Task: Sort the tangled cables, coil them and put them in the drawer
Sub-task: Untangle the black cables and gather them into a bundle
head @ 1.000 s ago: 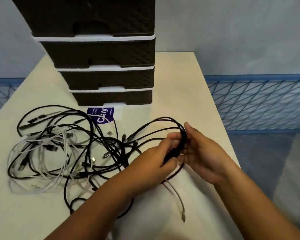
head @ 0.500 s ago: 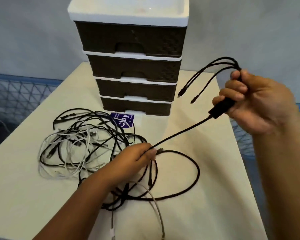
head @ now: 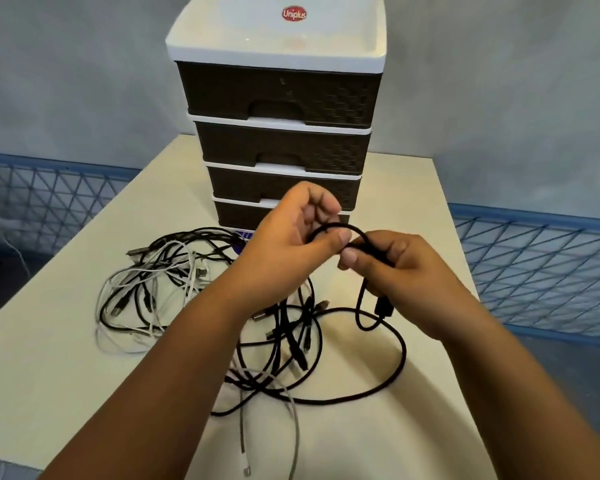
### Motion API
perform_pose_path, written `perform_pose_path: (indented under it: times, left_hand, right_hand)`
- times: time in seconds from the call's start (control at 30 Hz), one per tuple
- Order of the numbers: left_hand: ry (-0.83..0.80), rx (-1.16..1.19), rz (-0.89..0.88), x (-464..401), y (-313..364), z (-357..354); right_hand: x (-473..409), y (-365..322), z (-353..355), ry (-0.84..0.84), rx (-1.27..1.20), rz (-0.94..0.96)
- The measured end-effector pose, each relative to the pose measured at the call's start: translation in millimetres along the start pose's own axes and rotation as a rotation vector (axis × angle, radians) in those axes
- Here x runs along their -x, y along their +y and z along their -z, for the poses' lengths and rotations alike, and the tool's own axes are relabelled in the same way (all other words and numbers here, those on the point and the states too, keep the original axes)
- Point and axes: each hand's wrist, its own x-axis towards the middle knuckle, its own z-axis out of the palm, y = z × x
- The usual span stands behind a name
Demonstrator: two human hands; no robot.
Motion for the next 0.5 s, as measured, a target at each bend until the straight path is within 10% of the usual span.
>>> perform_pose_path:
  times: [0.5]
  left_hand:
    - [-0.008, -0.835, 0.059, 12.7, -48.5, 48.8]
  right_hand:
    - [3.4, -37.5, 60.2, 0.473, -0.179, 0.153]
